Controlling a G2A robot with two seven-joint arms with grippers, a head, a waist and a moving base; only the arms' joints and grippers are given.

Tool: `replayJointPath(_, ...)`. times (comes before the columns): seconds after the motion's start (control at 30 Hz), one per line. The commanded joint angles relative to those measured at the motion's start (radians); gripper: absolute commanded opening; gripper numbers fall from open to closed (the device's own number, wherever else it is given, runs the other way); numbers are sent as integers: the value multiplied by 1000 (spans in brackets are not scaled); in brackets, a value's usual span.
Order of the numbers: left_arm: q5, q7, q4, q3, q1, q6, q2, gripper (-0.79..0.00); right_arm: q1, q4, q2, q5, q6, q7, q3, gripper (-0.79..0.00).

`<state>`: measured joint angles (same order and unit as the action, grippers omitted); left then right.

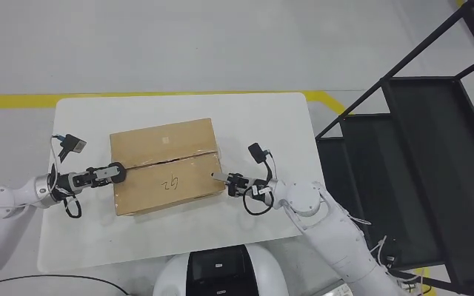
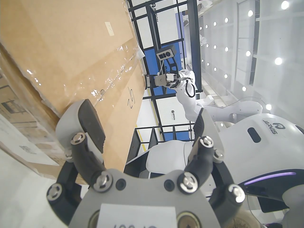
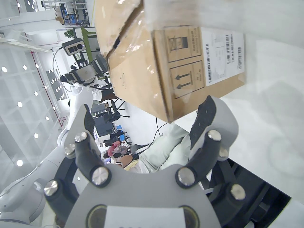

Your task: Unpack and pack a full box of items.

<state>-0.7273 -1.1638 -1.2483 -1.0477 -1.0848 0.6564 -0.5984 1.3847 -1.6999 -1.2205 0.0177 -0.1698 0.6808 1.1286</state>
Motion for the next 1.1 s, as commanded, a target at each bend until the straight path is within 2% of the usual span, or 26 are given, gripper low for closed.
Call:
replayJointPath(0.0, 0, 0, 0, 0, 0, 0, 0, 0, 2, 19, -2, -6, 6, -37, 1, 0)
replayJointPath(0.27, 0, 0, 0, 0, 0, 0, 0, 0, 37, 104, -8, -74, 34, -224, 45, 0)
replayJointPath(0.53, 0, 0, 0, 0, 0, 0, 0, 0, 62, 125, -15, -116, 40, -368, 75, 0)
replayJointPath(0.9, 0, 0, 0, 0, 0, 0, 0, 0, 33, 198, -38, -208, 53, -507, 60, 0)
replayJointPath(1.07, 0, 0, 0, 0, 0, 0, 0, 0, 16, 195, -46, -242, 35, -470, 33, 0)
